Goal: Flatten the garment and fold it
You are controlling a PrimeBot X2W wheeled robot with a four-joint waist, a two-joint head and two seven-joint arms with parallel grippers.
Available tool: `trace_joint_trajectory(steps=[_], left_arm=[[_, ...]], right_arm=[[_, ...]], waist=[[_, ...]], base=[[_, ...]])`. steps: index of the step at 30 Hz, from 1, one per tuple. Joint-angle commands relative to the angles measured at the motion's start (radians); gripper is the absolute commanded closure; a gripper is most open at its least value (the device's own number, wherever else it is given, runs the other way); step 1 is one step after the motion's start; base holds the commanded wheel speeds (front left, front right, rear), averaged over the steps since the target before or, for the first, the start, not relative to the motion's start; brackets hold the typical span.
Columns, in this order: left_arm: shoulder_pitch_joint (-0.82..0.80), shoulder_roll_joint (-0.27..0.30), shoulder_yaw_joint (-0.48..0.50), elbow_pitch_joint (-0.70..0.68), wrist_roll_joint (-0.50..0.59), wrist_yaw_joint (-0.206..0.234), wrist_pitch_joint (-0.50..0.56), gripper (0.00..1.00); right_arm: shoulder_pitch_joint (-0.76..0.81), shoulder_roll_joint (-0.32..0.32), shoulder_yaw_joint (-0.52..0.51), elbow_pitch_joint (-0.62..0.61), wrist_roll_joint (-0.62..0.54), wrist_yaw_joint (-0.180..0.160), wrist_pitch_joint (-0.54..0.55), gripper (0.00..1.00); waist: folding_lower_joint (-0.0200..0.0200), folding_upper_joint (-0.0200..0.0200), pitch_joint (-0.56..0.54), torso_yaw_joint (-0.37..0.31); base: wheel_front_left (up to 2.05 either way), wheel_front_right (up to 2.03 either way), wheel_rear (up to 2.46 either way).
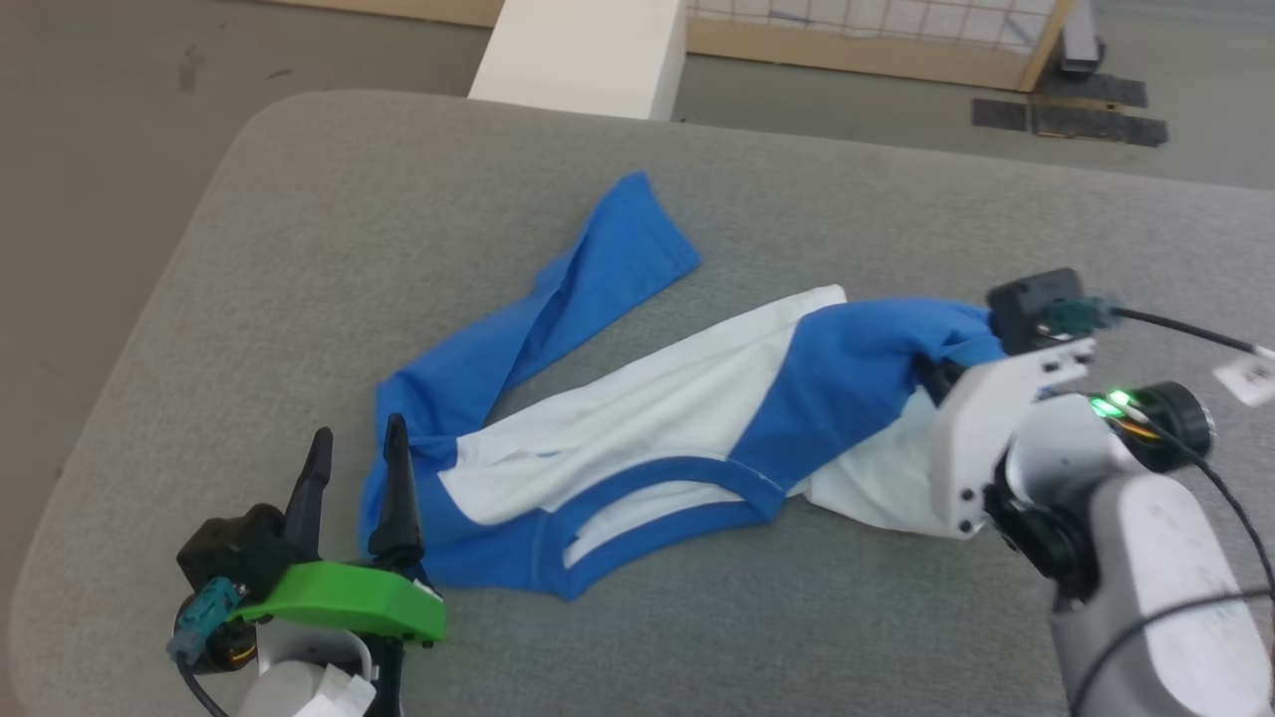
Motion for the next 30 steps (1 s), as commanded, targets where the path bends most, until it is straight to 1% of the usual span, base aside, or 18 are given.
trace_joint_trajectory(steps=[1, 5, 7, 9, 11, 13, 16, 17, 18, 21, 24, 27, 30], left_arm=[[-0.005, -0.004, 0.002, 0.006, 0.013, -0.008, -0.004, 0.0], [-0.002, -0.007, -0.002, 0.014, 0.016, -0.014, -0.005, 0.0], [-0.004, -0.008, -0.004, 0.018, 0.016, -0.016, -0.004, 0.0], [-0.006, -0.008, -0.006, 0.026, 0.014, -0.018, -0.004, 0.0], [-0.009, -0.007, -0.01, 0.034, 0.014, -0.021, -0.002, 0.0], [-0.012, -0.006, -0.012, 0.042, 0.01, -0.023, 0.001, 0.0], [-0.012, -0.003, -0.014, 0.054, 0.006, -0.024, 0.007, 0.0], [-0.011, -0.003, -0.015, 0.057, 0.005, -0.024, 0.009, 0.0], [-0.011, -0.002, -0.016, 0.06, 0.004, -0.024, 0.011, 0.0], [-0.005, 0.0, -0.017, 0.067, 0.001, -0.022, 0.014, 0.0], [0.0, 0.003, -0.019, 0.071, -0.001, -0.021, 0.017, 0.0], [0.005, 0.004, -0.02, 0.071, -0.004, -0.019, 0.018, 0.0], [0.007, 0.004, -0.025, 0.069, -0.005, -0.018, 0.019, 0.0]], right_arm=[[0.043, -0.001, -0.019, -0.052, 0.011, -0.002, -0.011, 1.0], [0.178, -0.001, -0.096, -0.216, 0.03, -0.002, 0.004, 1.0], [0.271, -0.001, -0.139, -0.281, 0.035, -0.002, 0.036, 1.0], [0.369, -0.001, -0.175, -0.316, 0.068, -0.002, 0.078, 1.0], [0.463, -0.001, -0.202, -0.32, 0.084, -0.002, 0.123, 1.0], [0.533, -0.001, -0.209, -0.296, 0.12, -0.002, 0.164, 1.0], [0.575, -0.001, -0.211, -0.24, 0.158, -0.002, 0.177, 1.0], [0.573, -0.001, -0.216, -0.22, 0.158, -0.002, 0.162, 0.8], [0.568, -0.001, -0.219, -0.211, 0.16, -0.002, 0.147, 0.0], [0.525, -0.001, -0.232, -0.201, 0.243, -0.002, 0.07, 0.0], [0.48, -0.001, -0.263, -0.222, 0.308, -0.002, 0.003, 0.0], [0.424, -0.001, -0.3, -0.254, 0.314, -0.002, -0.044, 0.0], [0.351, -0.001, -0.302, -0.264, 0.281, -0.002, -0.052, 0.0]], waist=[[0.0, 0.0061, -0.028, -0.041], [0.0, 0.0061, -0.041, -0.075], [0.0, 0.0061, -0.043, -0.089], [0.0, 0.0061, -0.043, -0.1], [0.0, 0.0061, -0.044, -0.109], [0.0, 0.0061, -0.044, -0.117], [0.0, 0.0061, -0.048, -0.127], [0.0, 0.0061, -0.051, -0.129], [0.0, 0.0061, -0.052, -0.13], [0.0, 0.0061, -0.068, -0.134], [0.0, 0.0061, -0.08, -0.131], [0.0, 0.0061, -0.09, -0.126], [0.0, 0.0061, -0.091, -0.117]], base=[[0.0, 0.0, 0.0], [0.0, 0.0, 0.0], [0.0, 0.0, 0.0], [0.0, 0.0, 0.0], [0.0, 0.0, 0.0], [0.0, 0.0, 0.0], [0.0, 0.0, 0.0], [0.0, 0.0, 0.0], [0.0, 0.0, 0.0], [0.0, 0.0, 0.0], [0.0, 0.0, 0.0], [0.0, 0.0, 0.0], [0.0, 0.0, 0.0]])
